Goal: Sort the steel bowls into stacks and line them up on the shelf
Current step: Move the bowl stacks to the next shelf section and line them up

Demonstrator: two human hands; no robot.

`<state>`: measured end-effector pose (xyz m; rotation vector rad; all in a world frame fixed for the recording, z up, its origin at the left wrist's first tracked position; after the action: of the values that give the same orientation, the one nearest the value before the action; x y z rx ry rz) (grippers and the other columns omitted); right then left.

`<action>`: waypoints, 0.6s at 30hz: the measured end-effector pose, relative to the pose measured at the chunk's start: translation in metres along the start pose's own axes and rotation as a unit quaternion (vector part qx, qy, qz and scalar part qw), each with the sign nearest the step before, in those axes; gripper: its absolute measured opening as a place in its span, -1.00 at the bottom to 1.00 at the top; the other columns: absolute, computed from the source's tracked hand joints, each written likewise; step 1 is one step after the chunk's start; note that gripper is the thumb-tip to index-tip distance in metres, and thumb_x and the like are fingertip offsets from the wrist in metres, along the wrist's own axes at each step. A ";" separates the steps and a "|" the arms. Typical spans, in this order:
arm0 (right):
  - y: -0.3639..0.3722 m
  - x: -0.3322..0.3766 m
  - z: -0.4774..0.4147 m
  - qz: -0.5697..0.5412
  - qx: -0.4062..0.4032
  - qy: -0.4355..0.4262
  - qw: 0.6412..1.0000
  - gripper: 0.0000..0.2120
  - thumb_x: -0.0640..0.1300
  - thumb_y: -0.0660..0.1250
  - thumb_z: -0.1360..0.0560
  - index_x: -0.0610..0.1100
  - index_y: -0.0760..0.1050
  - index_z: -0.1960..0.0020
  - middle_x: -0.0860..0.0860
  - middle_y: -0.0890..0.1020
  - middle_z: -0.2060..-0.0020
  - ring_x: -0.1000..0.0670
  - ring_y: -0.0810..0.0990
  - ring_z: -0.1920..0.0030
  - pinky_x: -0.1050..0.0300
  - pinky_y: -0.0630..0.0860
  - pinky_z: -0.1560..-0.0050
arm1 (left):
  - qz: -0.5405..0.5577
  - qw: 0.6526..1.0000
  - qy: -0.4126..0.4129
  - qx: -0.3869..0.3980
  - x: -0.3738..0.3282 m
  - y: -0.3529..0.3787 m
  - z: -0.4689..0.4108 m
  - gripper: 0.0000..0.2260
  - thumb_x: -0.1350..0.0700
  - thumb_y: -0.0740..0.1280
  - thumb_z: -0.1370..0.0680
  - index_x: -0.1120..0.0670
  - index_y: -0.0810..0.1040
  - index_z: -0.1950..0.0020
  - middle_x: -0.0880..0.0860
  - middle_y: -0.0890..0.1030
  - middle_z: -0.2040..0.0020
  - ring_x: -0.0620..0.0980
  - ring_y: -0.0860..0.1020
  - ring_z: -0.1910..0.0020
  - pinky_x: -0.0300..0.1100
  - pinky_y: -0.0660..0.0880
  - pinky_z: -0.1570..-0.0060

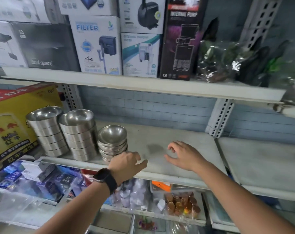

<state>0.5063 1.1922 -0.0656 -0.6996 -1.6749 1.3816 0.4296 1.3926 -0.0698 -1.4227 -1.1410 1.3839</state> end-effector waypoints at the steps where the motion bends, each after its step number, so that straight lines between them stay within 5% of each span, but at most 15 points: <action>1: -0.005 -0.008 0.007 0.007 0.000 0.006 1.000 -0.41 0.45 0.05 -0.38 0.05 0.42 -0.15 0.18 0.43 -0.01 0.05 0.49 -0.10 0.08 0.45 -0.10 | -0.008 1.000 0.017 -0.017 -0.017 -0.003 -0.003 -0.54 -0.39 0.16 -0.52 -0.08 0.59 -0.10 -0.11 0.66 -0.03 -0.04 0.63 0.01 -0.16 0.53 0.05; 10: -0.047 -0.093 0.077 0.036 -0.030 0.104 0.994 -0.54 0.33 0.18 -0.54 0.00 0.44 -0.20 0.10 0.54 -0.09 0.04 0.50 -0.09 0.07 0.46 -0.03 | -0.034 0.987 0.153 -0.030 -0.138 0.012 -0.045 -0.47 -0.38 0.09 -0.56 -0.07 0.50 -0.32 -0.10 0.58 -0.26 -0.04 0.57 -0.15 -0.11 0.57 -0.01; 14: -0.067 -0.141 0.107 0.027 -0.047 0.175 0.983 -0.45 0.40 0.08 -0.46 -0.01 0.44 -0.16 0.07 0.56 -0.01 0.01 0.53 -0.02 0.05 0.50 -0.02 | -0.036 0.975 0.218 -0.019 -0.192 0.027 -0.071 -0.48 -0.37 0.06 -0.57 -0.08 0.52 -0.30 -0.11 0.59 -0.25 -0.05 0.57 -0.14 -0.13 0.57 -0.02; 18: -0.083 -0.180 0.138 0.032 -0.072 0.225 0.971 -0.59 0.26 0.20 -0.54 -0.05 0.46 -0.15 0.07 0.56 0.03 0.00 0.53 -0.01 0.03 0.52 -0.04 | -0.021 0.962 0.271 -0.004 -0.245 0.046 -0.090 -0.46 -0.39 0.05 -0.57 -0.07 0.52 -0.29 -0.10 0.60 -0.22 -0.04 0.58 -0.10 -0.12 0.56 -0.04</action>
<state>0.4838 0.9530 -0.0365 -1.0702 -1.4042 1.0500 0.5268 1.1470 -0.0492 -1.6372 -0.8086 0.8730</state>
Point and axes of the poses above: each hand's wrist, its own z-axis away from the middle knuckle, its own y-axis out of the palm, x = y × z, the point moved 10 cm from there along -z, towards the middle knuckle
